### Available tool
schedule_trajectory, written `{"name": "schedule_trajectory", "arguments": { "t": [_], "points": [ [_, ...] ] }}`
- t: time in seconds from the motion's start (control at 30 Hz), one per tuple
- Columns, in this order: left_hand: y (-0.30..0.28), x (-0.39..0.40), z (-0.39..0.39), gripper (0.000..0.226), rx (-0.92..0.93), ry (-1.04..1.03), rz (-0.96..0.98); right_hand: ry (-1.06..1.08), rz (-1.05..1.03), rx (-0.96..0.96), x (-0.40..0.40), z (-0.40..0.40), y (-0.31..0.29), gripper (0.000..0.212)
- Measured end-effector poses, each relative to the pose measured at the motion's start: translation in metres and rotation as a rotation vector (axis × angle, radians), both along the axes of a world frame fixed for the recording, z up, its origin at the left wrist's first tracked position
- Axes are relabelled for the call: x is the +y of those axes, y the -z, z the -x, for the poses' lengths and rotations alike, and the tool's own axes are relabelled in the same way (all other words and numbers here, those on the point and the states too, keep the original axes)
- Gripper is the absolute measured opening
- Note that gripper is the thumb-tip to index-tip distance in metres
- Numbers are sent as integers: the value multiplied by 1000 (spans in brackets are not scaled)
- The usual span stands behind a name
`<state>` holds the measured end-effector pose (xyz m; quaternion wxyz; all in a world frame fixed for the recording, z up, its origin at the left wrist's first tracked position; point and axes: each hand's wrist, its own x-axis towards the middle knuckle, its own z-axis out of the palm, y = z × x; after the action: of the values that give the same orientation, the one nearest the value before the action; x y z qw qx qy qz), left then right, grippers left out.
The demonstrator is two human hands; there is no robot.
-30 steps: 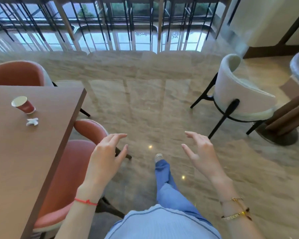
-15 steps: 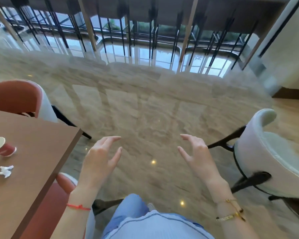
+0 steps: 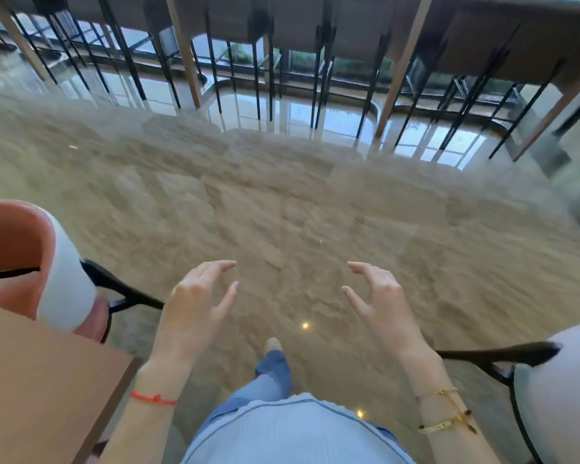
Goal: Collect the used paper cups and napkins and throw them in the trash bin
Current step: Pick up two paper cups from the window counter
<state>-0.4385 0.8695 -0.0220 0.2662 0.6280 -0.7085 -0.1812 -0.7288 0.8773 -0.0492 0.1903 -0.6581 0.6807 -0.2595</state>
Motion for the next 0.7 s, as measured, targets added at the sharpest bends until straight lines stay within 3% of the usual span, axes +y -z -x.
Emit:
{"name": "schedule_trajectory", "arguments": {
  "t": [0.7],
  "points": [
    [-2,-467,37,32,-25,64,16,42,23,-39,-454,37,1,41]
  ]
}}
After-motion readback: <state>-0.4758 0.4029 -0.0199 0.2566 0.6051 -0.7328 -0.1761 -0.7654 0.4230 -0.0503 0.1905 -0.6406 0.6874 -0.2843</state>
